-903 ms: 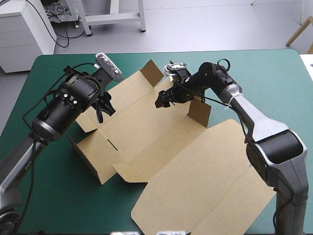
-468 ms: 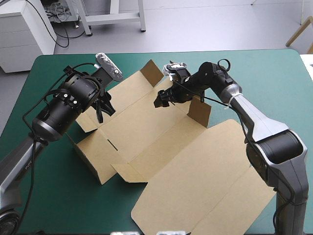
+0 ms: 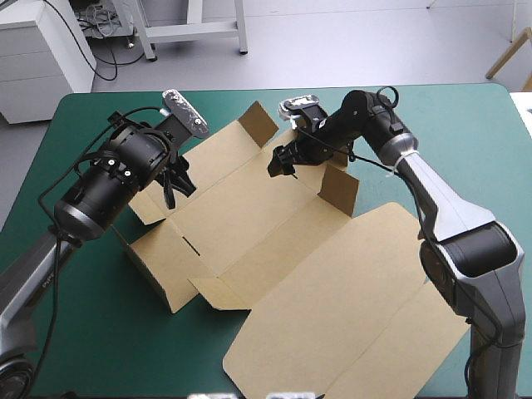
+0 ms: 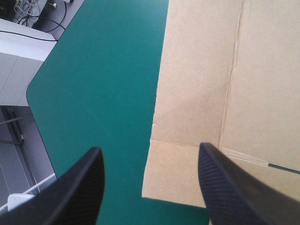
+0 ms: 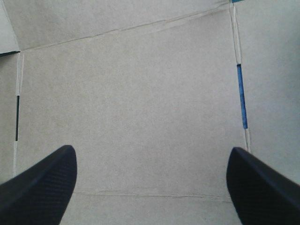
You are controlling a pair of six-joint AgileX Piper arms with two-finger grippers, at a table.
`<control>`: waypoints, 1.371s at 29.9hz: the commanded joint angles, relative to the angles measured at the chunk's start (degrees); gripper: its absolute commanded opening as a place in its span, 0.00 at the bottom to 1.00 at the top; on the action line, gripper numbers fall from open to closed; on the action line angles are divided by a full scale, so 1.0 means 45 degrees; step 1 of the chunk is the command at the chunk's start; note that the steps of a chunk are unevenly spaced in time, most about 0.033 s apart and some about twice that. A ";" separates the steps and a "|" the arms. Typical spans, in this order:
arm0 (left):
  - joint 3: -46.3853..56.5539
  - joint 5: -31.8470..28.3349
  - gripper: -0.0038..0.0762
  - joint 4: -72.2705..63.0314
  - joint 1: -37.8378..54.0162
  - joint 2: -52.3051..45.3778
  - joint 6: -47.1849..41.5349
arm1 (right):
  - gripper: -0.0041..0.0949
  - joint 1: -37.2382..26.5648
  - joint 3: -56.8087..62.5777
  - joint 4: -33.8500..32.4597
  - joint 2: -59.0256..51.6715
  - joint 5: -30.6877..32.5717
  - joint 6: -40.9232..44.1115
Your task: Fold the box
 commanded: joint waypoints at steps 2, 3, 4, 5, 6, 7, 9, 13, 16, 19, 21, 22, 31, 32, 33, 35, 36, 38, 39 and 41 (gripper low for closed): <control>-0.0443 -0.0343 0.57 0.0318 -0.0017 -0.0430 -0.0104 | 0.83 -0.0466 -0.1430 0.0236 -0.0839 0.0821 -0.0146; -0.0443 -0.0343 0.57 0.0318 -0.0017 -0.0430 -0.0104 | 0.83 -0.0540 -0.1653 0.0207 -0.0839 0.1097 -0.0146; -0.0443 -0.0313 0.57 0.0318 -0.0017 -0.0430 -0.0104 | 0.83 -0.0653 -0.1785 0.0154 -0.0839 0.1264 -0.0146; -0.0443 -0.0286 0.57 0.0318 -0.0017 -0.0430 -0.0104 | 0.83 -0.0792 -0.1996 0.0021 -0.0874 0.1263 -0.0052; -0.0443 -0.0266 0.57 0.0318 -0.0017 -0.0430 -0.0104 | 0.83 -0.0937 -0.2021 -0.0088 -0.0931 0.1239 0.0042; -0.0443 -0.0266 0.57 0.0318 -0.0017 -0.0430 -0.0104 | 0.83 -0.1053 -0.2052 -0.0218 -0.0991 0.1243 0.0091; -0.0443 -0.0266 0.57 0.0318 -0.0017 -0.0430 -0.0104 | 0.83 -0.1378 -0.2115 -0.0367 -0.1180 0.1243 0.0181; -0.0443 -0.0266 0.57 0.0318 -0.0017 -0.0430 -0.0104 | 0.75 -0.1946 -0.2115 -0.0367 -0.1618 0.1243 0.0177; -0.0443 -0.0288 0.57 0.0318 -0.0017 -0.0430 -0.0104 | 0.55 -0.2388 -0.2115 -0.0367 -0.2094 0.1243 0.0177; -0.0443 -0.0288 0.57 0.0318 -0.0017 -0.0430 -0.0104 | 0.29 -0.2798 -0.2115 -0.0437 -0.2636 0.1243 0.0177; -0.0443 -0.0288 0.57 0.0318 -0.0017 -0.0430 -0.0104 | 0.14 -0.3025 -0.2115 -0.0586 -0.2975 0.1243 0.0177; -0.0443 -0.0288 0.57 0.0318 -0.0017 -0.0430 -0.0104 | 0.06 -0.3146 -0.2115 -0.0690 -0.3150 0.1243 0.0177; -0.0443 -0.0288 0.57 0.0318 -0.0017 -0.0430 -0.0104 | 0.02 -0.3653 -0.2038 -0.2285 -0.4733 0.1243 0.0233; -0.0443 -0.0288 0.57 0.0318 -0.0017 -0.0430 -0.0104 | 0.02 -0.3653 -0.1936 -0.2351 -0.4861 0.1243 0.0233; -0.0443 -0.0288 0.57 0.0318 -0.0017 -0.0430 -0.0104 | 0.02 -0.3653 -0.1820 -0.2410 -0.4954 0.1243 0.0233; -0.0443 -0.0288 0.57 0.0318 -0.0017 -0.0430 -0.0104 | 0.02 -0.3653 -0.1545 -0.2432 -0.5114 0.1243 0.0161; -0.0443 -0.0288 0.57 0.0318 -0.0017 -0.0430 -0.0104 | 0.03 -0.3653 -0.1427 -0.2408 -0.5134 0.1243 -0.0005; -0.0443 -0.0288 0.57 0.0318 -0.0017 -0.0430 -0.0104 | 0.05 -0.3653 -0.1298 -0.2408 -0.5134 0.1243 -0.0058; -0.0443 -0.0288 0.57 0.0318 -0.0017 -0.0430 -0.0104 | 0.09 -0.3653 -0.1229 -0.2408 -0.5111 0.1243 -0.0058; -0.0443 -0.0288 0.57 0.0318 -0.0017 -0.0430 -0.0175 | 0.26 -0.3653 -0.1050 -0.2408 -0.5111 0.1243 -0.0058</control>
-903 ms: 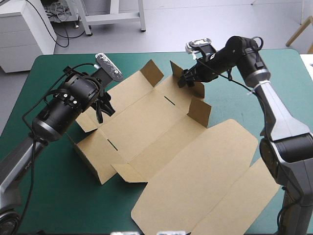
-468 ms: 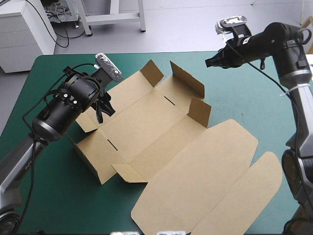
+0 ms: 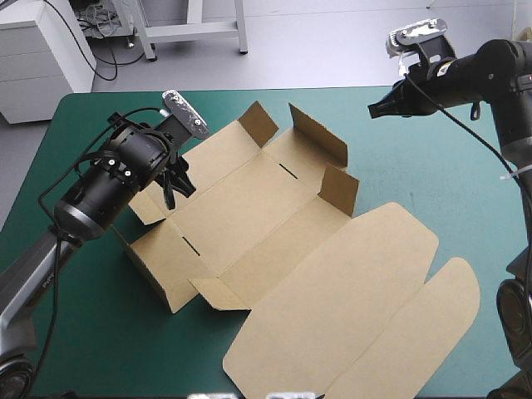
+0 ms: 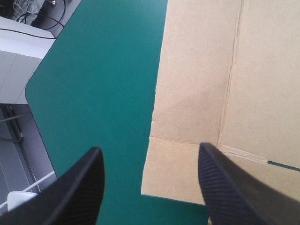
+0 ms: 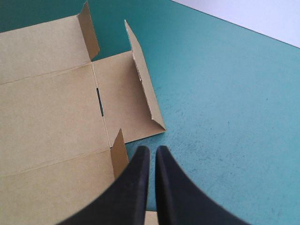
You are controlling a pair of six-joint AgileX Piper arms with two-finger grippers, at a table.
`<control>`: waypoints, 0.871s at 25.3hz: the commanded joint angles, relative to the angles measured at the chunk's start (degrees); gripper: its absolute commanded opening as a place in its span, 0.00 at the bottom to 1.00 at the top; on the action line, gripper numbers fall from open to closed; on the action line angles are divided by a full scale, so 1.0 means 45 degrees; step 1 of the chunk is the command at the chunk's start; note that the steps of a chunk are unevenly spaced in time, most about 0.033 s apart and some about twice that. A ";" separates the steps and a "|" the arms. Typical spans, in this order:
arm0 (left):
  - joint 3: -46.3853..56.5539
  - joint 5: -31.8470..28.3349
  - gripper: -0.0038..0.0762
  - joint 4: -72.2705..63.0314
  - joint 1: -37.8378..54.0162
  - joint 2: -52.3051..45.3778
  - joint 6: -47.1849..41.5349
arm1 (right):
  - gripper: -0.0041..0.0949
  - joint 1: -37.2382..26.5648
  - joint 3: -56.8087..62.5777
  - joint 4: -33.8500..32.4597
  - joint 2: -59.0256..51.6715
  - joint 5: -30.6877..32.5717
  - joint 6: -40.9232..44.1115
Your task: Fold the box
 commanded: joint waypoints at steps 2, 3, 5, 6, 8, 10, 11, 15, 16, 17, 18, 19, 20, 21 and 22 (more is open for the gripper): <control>-0.0443 -0.0401 0.57 0.0318 -0.0017 -0.0430 -0.0171 | 0.49 -0.0150 0.0014 0.0161 -0.0566 -0.0556 -0.0137; -0.0443 -0.0401 0.57 0.0318 -0.0017 -0.0430 -0.0171 | 0.67 -0.0150 0.0063 0.0161 -0.0566 -0.0556 -0.0074; -0.0443 -0.0424 0.57 0.0318 -0.0017 -0.0430 -0.0171 | 0.89 -0.0150 0.0120 0.0161 -0.0566 -0.0556 0.0084; -0.0443 -0.0422 0.57 0.0318 -0.0017 -0.0430 -0.0171 | 0.99 -0.0150 0.0120 0.0161 -0.0566 -0.0556 0.0371; -0.0443 -0.0449 0.57 0.0318 -0.0017 -0.0430 -0.0171 | 0.99 -0.0150 0.0215 0.0188 -0.0543 -0.0556 0.0687; -0.0443 -0.0476 0.57 0.0318 -0.0017 -0.0430 -0.0171 | 0.99 -0.0150 0.0397 0.0289 -0.0543 -0.0556 0.0687; -0.0443 -0.0476 0.57 0.0318 -0.0017 -0.0430 -0.0171 | 0.99 -0.0150 0.0502 0.0326 -0.0543 -0.0556 0.0687; -0.0443 -0.0527 0.57 0.0318 -0.0017 -0.0430 -0.0171 | 0.99 -0.0150 0.1021 0.0741 -0.0420 -0.0556 0.0486; -0.0443 -0.0527 0.57 0.0318 -0.0017 -0.0430 -0.0171 | 0.99 -0.0150 0.1048 0.0858 -0.0295 -0.0556 0.0414; -0.0443 -0.0549 0.57 0.0318 -0.0017 -0.0430 -0.0171 | 0.99 -0.0150 0.1114 0.1030 -0.0223 -0.0556 0.0247; -0.0443 -0.0549 0.57 0.0318 -0.0017 -0.0430 -0.0171 | 0.99 -0.0150 0.1208 0.1325 0.0012 -0.0556 0.0026; -0.0443 -0.0549 0.57 0.0318 -0.0017 -0.0430 -0.0171 | 0.99 -0.0150 0.1239 0.1418 0.0157 -0.0556 0.0026; -0.0443 -0.0549 0.57 0.0318 -0.0017 -0.0430 -0.0171 | 0.99 -0.0126 0.1239 0.1418 0.0442 -0.0556 -0.0001; -0.0443 -0.0549 0.57 0.0318 -0.0017 -0.0430 -0.0171 | 0.99 -0.0126 0.1239 0.1418 0.0591 -0.0556 -0.0001; -0.0443 -0.0525 0.57 0.0318 -0.0017 -0.0430 -0.0171 | 0.99 -0.0126 0.1239 0.1418 0.0908 -0.0556 -0.0001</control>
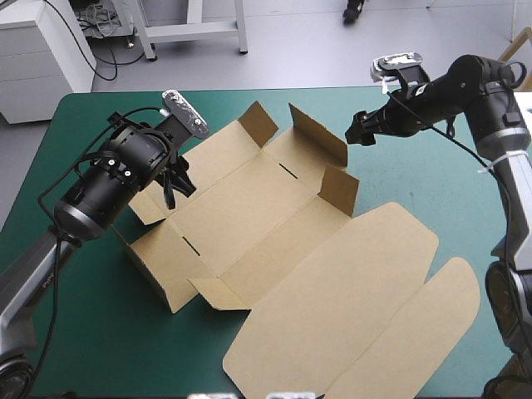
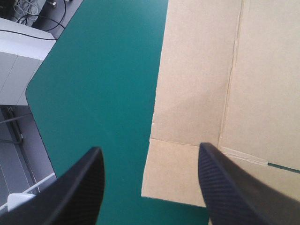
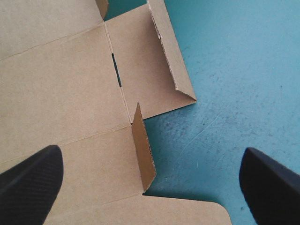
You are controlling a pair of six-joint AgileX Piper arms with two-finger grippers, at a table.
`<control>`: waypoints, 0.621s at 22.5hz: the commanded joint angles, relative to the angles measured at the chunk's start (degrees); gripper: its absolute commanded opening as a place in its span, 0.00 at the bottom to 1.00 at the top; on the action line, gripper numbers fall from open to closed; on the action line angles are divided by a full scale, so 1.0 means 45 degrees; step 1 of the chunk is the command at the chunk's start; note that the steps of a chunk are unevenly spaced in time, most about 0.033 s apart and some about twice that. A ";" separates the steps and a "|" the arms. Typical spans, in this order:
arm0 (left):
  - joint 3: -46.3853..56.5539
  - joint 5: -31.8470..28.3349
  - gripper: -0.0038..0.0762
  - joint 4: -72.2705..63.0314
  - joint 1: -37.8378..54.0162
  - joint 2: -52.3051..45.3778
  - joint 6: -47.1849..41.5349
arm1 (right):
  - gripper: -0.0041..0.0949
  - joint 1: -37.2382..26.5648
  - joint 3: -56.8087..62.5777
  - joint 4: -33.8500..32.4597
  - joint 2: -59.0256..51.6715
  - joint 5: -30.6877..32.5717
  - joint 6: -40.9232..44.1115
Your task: Fold the box
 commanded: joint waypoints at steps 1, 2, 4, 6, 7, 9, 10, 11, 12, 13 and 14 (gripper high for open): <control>-0.0443 -0.0462 0.57 0.0318 -0.0017 -0.0430 -0.0171 | 0.99 -0.0126 -0.0274 0.0405 -0.0063 -0.0506 -0.0147; -0.0443 -0.0462 0.57 0.0318 -0.0017 -0.0430 -0.0171 | 0.99 -0.0062 -0.0262 0.0468 0.0199 -0.0506 -0.0147; -0.0443 -0.0462 0.57 0.0318 -0.0017 -0.0430 -0.0171 | 0.99 0.0251 -0.0262 0.0312 0.0541 -0.0506 -0.0147; -0.0443 -0.0462 0.57 0.0318 -0.0017 -0.0430 -0.0171 | 0.98 0.0681 -0.0262 -0.0151 0.0839 -0.0506 -0.0147; -0.0443 -0.0462 0.57 0.0318 -0.0017 -0.0430 -0.0171 | 0.97 0.0920 -0.0262 -0.0532 0.1017 -0.0506 -0.0147; -0.0443 -0.0462 0.57 0.0318 -0.0017 -0.0430 -0.0171 | 0.97 0.1063 -0.0262 -0.0833 0.1181 -0.0506 -0.0090; -0.0443 -0.0438 0.57 0.0318 -0.0017 -0.0430 -0.0171 | 0.97 0.1125 -0.0262 -0.0945 0.1259 -0.0506 -0.0095; -0.0443 -0.0411 0.57 0.0318 -0.0017 -0.0430 -0.0171 | 0.97 0.1125 -0.0240 -0.0983 0.1359 -0.0506 -0.0095; -0.0443 -0.0392 0.57 0.0318 -0.0017 -0.0430 -0.0171 | 0.97 0.1125 -0.0160 -0.0983 0.1445 -0.0506 -0.0071; -0.0443 -0.0392 0.57 0.0318 -0.0017 -0.0430 -0.0171 | 0.97 0.1125 -0.0122 -0.1015 0.1459 -0.0506 -0.0033; -0.0443 -0.0392 0.57 0.0318 -0.0017 -0.0430 -0.0171 | 0.96 0.1125 -0.0015 -0.1041 0.1493 -0.0506 -0.0003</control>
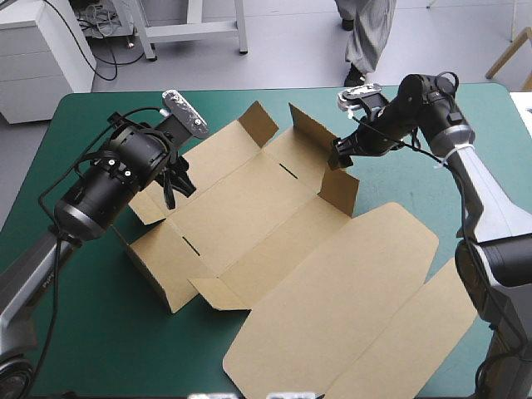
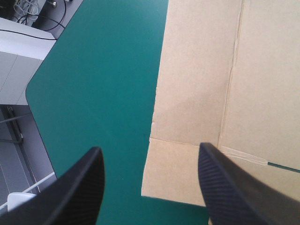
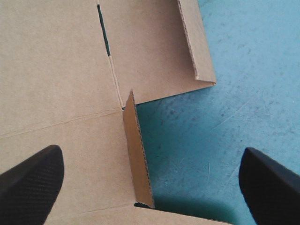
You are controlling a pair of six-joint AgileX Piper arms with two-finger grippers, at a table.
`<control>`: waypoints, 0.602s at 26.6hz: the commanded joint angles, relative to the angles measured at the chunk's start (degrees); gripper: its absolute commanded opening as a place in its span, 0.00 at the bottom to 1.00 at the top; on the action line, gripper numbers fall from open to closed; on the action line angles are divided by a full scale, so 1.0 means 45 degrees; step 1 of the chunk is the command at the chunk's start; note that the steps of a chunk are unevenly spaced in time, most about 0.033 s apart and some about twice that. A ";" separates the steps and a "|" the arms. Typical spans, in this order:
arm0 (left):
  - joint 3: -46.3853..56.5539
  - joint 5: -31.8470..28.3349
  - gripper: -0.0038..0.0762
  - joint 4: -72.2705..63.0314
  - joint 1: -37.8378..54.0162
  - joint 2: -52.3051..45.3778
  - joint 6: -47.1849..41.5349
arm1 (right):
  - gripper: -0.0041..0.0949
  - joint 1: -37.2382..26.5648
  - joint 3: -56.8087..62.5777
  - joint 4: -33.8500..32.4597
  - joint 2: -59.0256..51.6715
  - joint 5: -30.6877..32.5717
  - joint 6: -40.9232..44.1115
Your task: Fold the box
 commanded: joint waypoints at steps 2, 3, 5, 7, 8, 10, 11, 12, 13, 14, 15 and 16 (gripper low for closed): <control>-0.0443 -0.0394 0.57 0.0318 -0.0017 -0.0430 -0.0171 | 0.95 -0.0031 0.0135 0.0136 -0.0523 -0.0334 -0.0015; -0.0443 -0.0394 0.57 0.0318 -0.0017 -0.0430 -0.0171 | 0.94 -0.0031 0.0258 0.0289 -0.0474 -0.0334 -0.0015; -0.0443 -0.0394 0.57 0.0318 -0.0017 -0.0430 -0.0171 | 0.92 -0.0031 0.0379 0.0354 -0.0377 -0.0334 -0.0015; -0.0443 -0.0394 0.57 0.0318 -0.0017 -0.0430 -0.0171 | 0.90 -0.0031 0.0397 0.0417 -0.0092 -0.0334 -0.0015; -0.0443 -0.0394 0.57 0.0318 -0.0017 -0.0430 -0.0171 | 0.90 -0.0031 0.0397 0.0534 -0.0040 -0.0334 -0.0015; -0.0443 -0.0394 0.57 0.0318 -0.0017 -0.0430 -0.0171 | 0.89 -0.0031 0.0397 0.0719 0.0116 -0.0334 -0.0015; -0.0443 -0.0394 0.57 0.0318 -0.0017 -0.0430 -0.0171 | 0.88 -0.0031 0.0397 0.0847 0.0187 -0.0334 -0.0015; -0.0443 -0.0394 0.57 0.0318 -0.0017 -0.0430 -0.0171 | 0.88 -0.0031 0.0397 0.0952 0.0253 -0.0334 -0.0015; -0.0443 -0.0423 0.57 0.0318 -0.0017 -0.0430 -0.0171 | 0.87 -0.0008 0.0397 0.0989 0.0315 -0.0334 -0.0015; -0.0443 -0.0423 0.57 0.0318 -0.0017 -0.0430 -0.0171 | 0.87 -0.0008 0.0397 0.0989 0.0366 -0.0334 -0.0015; -0.0443 -0.0423 0.57 0.0318 -0.0017 -0.0430 -0.0171 | 0.86 0.0070 0.0409 0.0989 0.0535 -0.0334 -0.0015; -0.0443 -0.0423 0.57 0.0318 -0.0017 -0.0430 -0.0171 | 0.85 0.0099 0.0432 0.0989 0.0595 -0.0334 -0.0015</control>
